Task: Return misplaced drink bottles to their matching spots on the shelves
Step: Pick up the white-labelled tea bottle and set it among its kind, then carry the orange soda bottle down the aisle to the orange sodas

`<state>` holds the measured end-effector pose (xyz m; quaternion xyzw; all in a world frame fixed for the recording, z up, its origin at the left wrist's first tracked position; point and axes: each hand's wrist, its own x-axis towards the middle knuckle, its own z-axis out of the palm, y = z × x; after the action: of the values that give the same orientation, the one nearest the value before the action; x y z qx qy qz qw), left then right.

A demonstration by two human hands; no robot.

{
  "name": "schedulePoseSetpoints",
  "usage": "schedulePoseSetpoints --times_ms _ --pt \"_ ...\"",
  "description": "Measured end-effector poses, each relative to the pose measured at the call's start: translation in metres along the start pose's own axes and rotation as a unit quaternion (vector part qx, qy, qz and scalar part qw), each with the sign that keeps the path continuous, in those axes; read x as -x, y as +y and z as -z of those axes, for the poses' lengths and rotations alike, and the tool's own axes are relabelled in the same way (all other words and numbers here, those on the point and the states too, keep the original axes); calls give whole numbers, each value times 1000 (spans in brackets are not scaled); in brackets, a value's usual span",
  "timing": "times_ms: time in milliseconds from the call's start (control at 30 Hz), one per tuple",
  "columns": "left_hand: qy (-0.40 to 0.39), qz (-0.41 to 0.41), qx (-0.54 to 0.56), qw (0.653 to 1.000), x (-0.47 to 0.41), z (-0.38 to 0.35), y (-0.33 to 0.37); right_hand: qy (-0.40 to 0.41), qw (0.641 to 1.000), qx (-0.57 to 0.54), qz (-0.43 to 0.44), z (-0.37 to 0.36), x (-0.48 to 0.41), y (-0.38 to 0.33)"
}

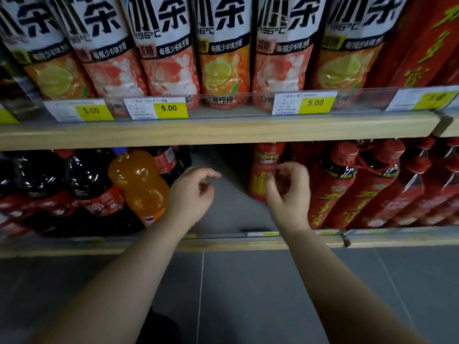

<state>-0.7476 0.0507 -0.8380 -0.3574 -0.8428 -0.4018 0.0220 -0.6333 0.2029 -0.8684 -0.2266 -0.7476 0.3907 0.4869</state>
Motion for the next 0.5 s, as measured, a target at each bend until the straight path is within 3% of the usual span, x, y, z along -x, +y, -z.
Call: schedulePoseSetpoints --times_ms 133,233,333,500 --pt "-118 88 -89 985 33 3 -19 -142 987 -10 -81 -13 29 18" --pt "-193 123 -228 946 57 19 -39 -216 969 -24 -119 -33 41 25" --pt "-161 202 -234 937 71 37 -63 -282 953 -34 -110 -54 52 27" --pt "-50 353 -90 930 68 57 -105 -377 923 17 -78 -75 68 26"
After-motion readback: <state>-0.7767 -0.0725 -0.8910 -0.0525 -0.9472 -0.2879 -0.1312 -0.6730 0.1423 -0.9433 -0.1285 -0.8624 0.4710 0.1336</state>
